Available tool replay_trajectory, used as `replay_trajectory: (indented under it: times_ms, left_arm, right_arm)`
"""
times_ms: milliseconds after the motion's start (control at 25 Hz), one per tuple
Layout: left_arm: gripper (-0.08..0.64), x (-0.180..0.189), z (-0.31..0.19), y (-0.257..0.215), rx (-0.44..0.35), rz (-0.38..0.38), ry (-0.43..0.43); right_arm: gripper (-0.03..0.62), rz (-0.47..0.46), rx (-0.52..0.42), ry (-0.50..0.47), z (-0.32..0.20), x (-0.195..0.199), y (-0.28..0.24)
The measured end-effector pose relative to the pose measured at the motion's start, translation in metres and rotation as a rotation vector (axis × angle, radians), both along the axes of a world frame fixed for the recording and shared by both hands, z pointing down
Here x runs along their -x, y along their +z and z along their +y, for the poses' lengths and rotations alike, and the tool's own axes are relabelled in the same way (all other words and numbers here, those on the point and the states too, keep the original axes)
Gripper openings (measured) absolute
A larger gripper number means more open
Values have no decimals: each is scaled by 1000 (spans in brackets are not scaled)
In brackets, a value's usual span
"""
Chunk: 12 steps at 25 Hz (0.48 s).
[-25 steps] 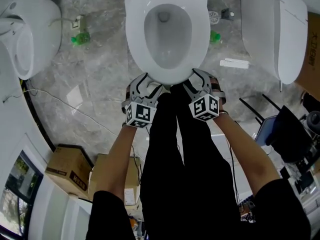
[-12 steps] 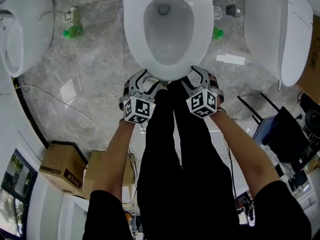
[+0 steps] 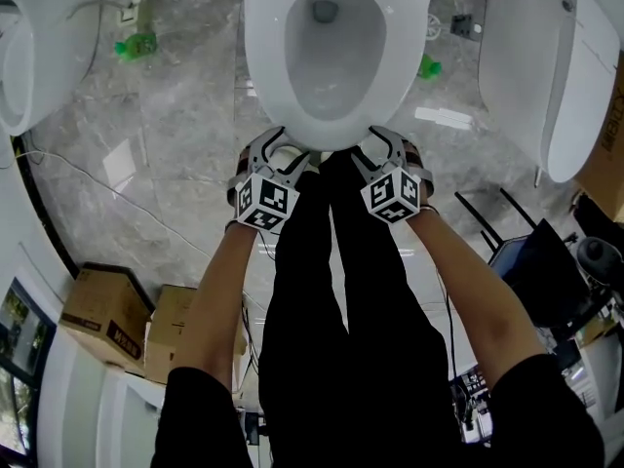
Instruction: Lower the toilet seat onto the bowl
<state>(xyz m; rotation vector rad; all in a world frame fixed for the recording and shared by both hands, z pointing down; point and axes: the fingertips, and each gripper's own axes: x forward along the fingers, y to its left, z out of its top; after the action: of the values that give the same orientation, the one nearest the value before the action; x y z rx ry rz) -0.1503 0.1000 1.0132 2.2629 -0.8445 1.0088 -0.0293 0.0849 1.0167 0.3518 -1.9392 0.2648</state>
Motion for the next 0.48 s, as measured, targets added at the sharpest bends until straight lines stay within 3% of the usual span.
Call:
replay_trajectory:
  times_ms: [240,360,480]
  left_arm:
    - [313,3,-2,-5,3,-6,-38]
    - [313,9,-17,-31,-7,-1,-74]
    - [313,15,-38,-83,-26,37,-166]
  right_arm:
    - [278,-23,6,16,-1,8,-7]
    - [278,-74,10,133,-16,9,-34]
    - [278,-164,16,306,-36,3,-84]
